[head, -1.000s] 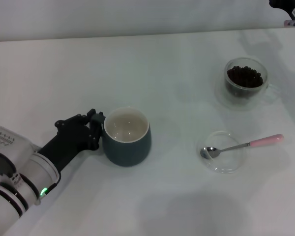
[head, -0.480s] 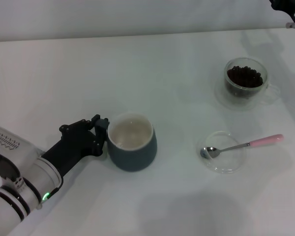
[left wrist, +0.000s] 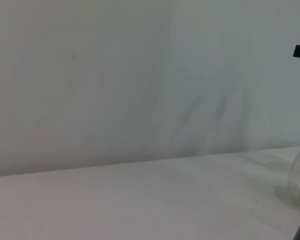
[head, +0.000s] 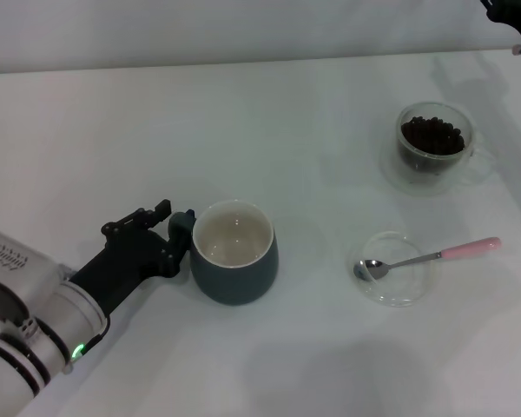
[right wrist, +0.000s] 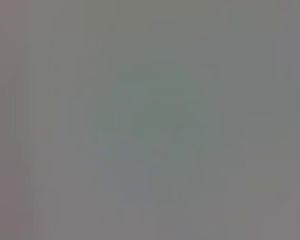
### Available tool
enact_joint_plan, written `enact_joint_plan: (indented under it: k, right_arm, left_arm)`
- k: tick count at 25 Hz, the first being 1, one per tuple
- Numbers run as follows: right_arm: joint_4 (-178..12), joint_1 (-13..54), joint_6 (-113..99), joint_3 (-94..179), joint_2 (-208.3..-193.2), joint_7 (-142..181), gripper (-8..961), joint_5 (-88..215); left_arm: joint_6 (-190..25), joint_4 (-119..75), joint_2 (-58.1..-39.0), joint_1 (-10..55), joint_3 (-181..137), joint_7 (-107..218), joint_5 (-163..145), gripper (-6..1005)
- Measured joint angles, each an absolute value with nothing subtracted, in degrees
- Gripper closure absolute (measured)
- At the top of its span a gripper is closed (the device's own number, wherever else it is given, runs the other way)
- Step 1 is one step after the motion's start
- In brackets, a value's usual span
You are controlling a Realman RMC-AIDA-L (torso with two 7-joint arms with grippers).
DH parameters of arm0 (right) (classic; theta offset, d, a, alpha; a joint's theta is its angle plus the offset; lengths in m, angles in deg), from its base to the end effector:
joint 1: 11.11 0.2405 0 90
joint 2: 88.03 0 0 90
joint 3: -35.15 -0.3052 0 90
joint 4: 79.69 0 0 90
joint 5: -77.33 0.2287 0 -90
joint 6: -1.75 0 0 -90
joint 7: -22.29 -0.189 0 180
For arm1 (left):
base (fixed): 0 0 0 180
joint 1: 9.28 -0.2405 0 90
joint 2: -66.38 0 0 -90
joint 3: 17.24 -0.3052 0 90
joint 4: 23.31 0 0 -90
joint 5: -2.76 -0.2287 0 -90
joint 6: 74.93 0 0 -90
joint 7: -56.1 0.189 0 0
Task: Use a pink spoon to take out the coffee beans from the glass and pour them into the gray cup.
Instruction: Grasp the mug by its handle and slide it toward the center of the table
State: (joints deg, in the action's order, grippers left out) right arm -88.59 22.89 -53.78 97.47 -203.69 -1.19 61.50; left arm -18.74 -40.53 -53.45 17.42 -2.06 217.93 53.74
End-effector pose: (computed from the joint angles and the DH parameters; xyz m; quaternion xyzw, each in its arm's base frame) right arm 0.3683 0.4859 0.0246 -0.6562 0.2670 0.3237 0.6272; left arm -0.3167 0.3477 -0.1895 -0.8547 -0.2608 -0.2707 0.3581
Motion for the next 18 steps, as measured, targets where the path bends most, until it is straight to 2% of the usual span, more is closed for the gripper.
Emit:
enact_joint_plan:
  k: [18]
  right_arm:
    - [-88.6,22.6,-53.8,97.5,-203.69,-1.4,172,61.4]
  left_arm:
    - [-9.7,-38.6,-53.12,9.8,-1.7,218.0,54.3,294]
